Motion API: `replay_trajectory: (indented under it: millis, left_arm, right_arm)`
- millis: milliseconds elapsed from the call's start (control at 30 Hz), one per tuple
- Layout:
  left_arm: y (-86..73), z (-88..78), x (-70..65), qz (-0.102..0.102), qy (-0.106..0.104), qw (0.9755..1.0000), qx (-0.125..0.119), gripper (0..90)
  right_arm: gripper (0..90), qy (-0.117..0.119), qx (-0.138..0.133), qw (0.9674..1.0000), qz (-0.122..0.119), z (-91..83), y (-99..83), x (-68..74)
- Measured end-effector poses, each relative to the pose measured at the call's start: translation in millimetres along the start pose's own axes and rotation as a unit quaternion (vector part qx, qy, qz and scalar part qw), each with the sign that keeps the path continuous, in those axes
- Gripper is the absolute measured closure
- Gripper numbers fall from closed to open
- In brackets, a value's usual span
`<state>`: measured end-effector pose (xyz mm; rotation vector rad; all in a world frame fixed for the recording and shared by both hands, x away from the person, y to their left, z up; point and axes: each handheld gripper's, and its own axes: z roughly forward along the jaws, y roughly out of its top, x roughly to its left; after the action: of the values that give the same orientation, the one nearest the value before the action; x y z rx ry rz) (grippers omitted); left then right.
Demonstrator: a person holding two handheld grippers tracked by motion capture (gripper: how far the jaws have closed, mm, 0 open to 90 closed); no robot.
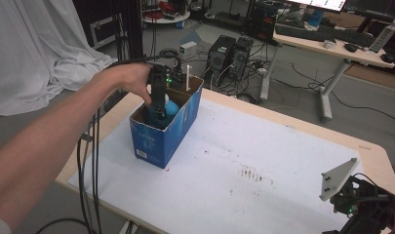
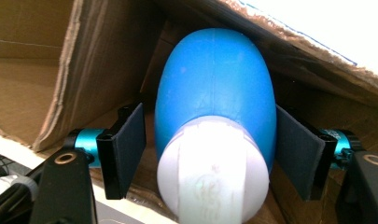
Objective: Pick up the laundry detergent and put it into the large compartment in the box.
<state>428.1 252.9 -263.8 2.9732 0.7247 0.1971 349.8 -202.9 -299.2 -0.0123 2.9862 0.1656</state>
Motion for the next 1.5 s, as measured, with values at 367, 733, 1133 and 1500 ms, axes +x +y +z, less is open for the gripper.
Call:
replay_trajectory:
  millis: [367,733,1133,1500]
  left_arm:
    - [4.1,-14.4,-1.7,-0.001,0.005,1.0,-0.004,25.7]
    - [10.6,-39.0,-5.5,0.008,0.005,0.9999,-0.011,24.3]
    - [35.0,-73.4,-19.4,0.045,0.024,0.9986,-0.015,22.6]
    - [68.9,-85.3,-40.0,0.088,0.022,0.9958,-0.017,22.6]
  right_arm:
    - [12.3,-0.001,-0.001,1.0,0.0,-0.6,-1.2,0.1]
    - [12.3,0.0,-0.001,1.0,0.003,-0.9,-1.4,0.5]
    - [12.3,-0.001,-0.002,1.0,0.003,-3.5,-1.1,0.9]
    - [12.3,-0.003,-0.001,1.0,0.003,-5.9,-0.7,1.3]
